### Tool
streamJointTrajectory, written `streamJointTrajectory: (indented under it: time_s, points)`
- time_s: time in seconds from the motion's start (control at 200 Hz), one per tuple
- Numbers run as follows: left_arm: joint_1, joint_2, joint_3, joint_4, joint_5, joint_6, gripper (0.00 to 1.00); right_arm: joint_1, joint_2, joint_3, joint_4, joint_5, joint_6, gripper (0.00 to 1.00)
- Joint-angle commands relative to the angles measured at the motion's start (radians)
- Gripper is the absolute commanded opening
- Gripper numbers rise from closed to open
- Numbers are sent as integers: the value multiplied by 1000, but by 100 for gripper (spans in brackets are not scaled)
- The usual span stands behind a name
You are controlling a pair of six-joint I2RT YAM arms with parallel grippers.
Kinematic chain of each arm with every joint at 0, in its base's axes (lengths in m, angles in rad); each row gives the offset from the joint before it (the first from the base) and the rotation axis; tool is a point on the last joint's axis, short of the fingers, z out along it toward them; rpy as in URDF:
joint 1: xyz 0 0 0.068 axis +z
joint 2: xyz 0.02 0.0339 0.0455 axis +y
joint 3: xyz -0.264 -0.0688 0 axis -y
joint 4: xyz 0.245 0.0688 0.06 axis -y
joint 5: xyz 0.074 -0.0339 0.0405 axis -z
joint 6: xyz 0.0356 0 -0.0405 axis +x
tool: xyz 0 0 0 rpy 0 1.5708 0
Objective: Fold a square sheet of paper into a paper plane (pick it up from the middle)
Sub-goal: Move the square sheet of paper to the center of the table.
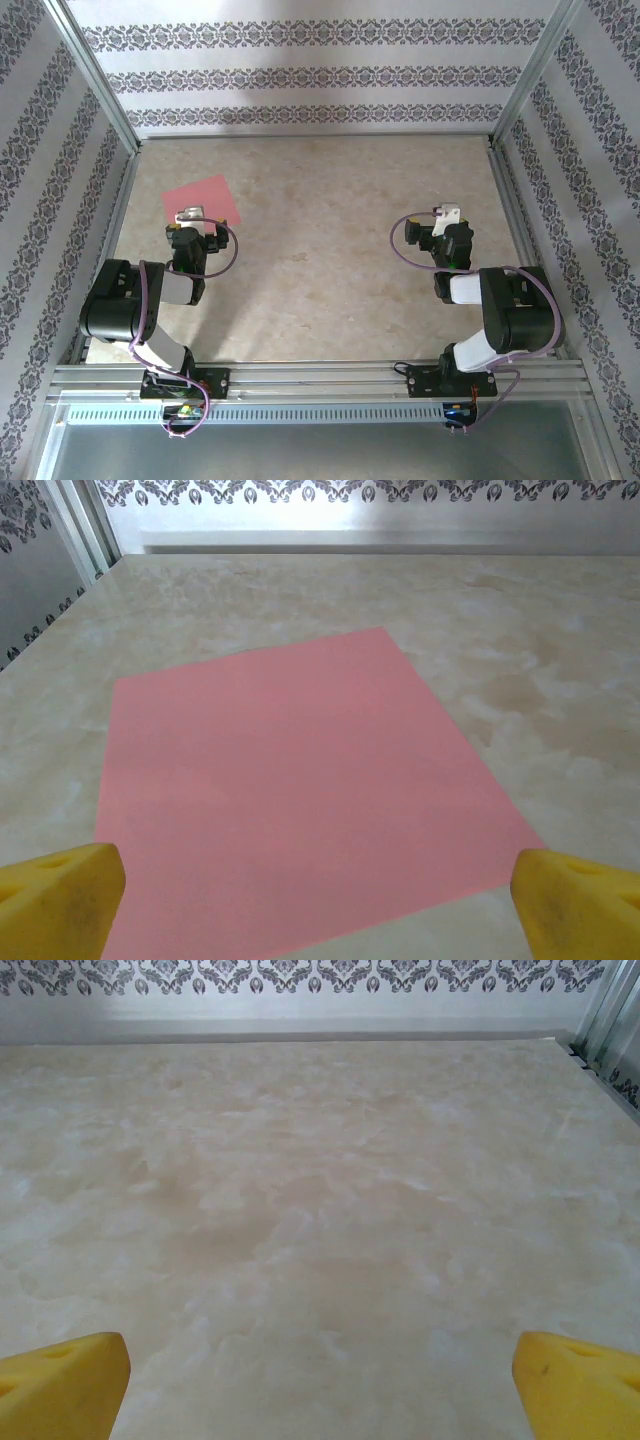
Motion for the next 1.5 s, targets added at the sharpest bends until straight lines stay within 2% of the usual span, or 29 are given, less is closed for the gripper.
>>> streamJointTrajectory:
  time_s: [0.0, 1.189, 1.334, 1.434, 1.499]
  points:
    - [-1, 1, 12, -4, 6, 12, 99, -6, 10, -7, 37, 9, 21, 98]
    - [-2, 1, 3, 14, 40, 26, 99, 0, 1, 26, 25, 4, 12, 98]
    - [-1, -65, -45, 49, 20, 18, 99, 21, -125, 45, -114, 49, -6, 98]
    - [-1, -187, -19, -108, 2, 12, 99, 45, -228, 97, -304, 133, 5, 98]
    - [-3, -256, 30, -241, -16, 6, 99, 50, -279, 153, -433, 157, 68, 98]
